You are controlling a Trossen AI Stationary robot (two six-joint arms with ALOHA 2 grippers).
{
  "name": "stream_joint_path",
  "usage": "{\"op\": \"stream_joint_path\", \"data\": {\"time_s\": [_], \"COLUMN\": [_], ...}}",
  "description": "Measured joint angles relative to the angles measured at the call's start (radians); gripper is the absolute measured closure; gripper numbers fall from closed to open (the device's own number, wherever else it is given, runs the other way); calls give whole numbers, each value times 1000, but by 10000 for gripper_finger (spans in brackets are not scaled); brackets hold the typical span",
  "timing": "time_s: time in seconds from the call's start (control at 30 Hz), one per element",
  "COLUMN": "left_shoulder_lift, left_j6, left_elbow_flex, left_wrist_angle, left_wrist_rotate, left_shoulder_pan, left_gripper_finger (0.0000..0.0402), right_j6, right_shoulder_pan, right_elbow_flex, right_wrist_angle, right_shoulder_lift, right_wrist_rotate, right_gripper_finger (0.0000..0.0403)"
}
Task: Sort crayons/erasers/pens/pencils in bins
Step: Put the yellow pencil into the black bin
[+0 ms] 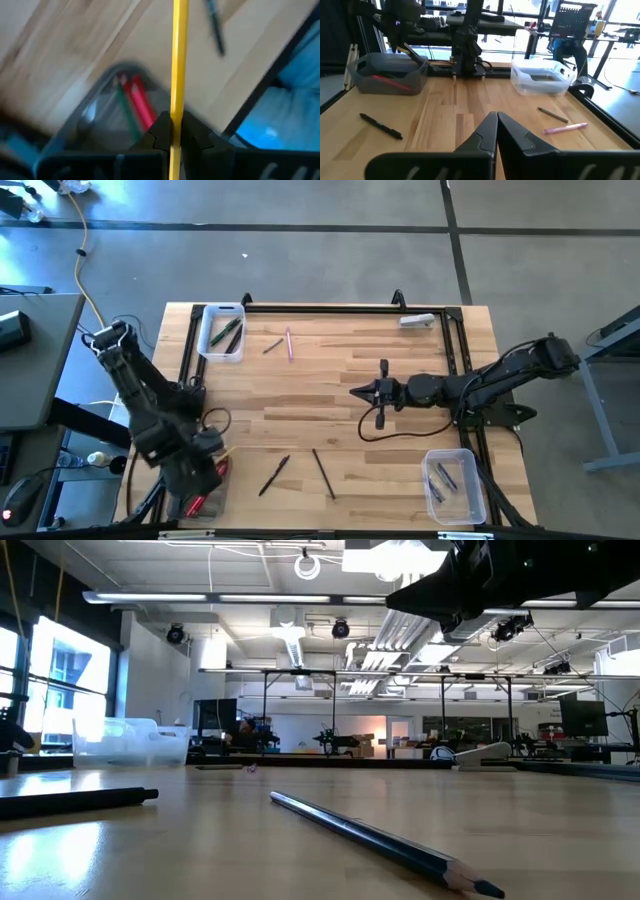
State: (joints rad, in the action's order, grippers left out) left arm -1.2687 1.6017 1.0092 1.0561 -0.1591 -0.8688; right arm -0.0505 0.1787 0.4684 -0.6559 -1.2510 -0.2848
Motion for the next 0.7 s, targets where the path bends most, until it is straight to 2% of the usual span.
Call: {"op": "stream_joint_path", "data": {"time_s": [0.17,0.3,0.53,0.7], "left_shoulder_lift": [-85,-165,-257,-300], "left_j6": [216,352,488,523], "left_elbow_flex": [0,0,0,0], "left_wrist_angle": [3,4,6,6], "left_wrist_rotate": [-31,-31,-31,35], "left_shoulder_pan": [-141,-212,-240,-240], "left_gripper_finger": [401,401,401,401], "right_j6": [-10,-18,-18,-18], "right_shoulder_pan": [6,8,8,8], "right_elbow_flex": [0,0,0,0], "right_wrist_angle": [10,13,10,8], "right_shoulder_lift": [6,6,6,6], "right_wrist_rotate": [4,5,5,5], "right_gripper_finger": [402,402,403,403]}}
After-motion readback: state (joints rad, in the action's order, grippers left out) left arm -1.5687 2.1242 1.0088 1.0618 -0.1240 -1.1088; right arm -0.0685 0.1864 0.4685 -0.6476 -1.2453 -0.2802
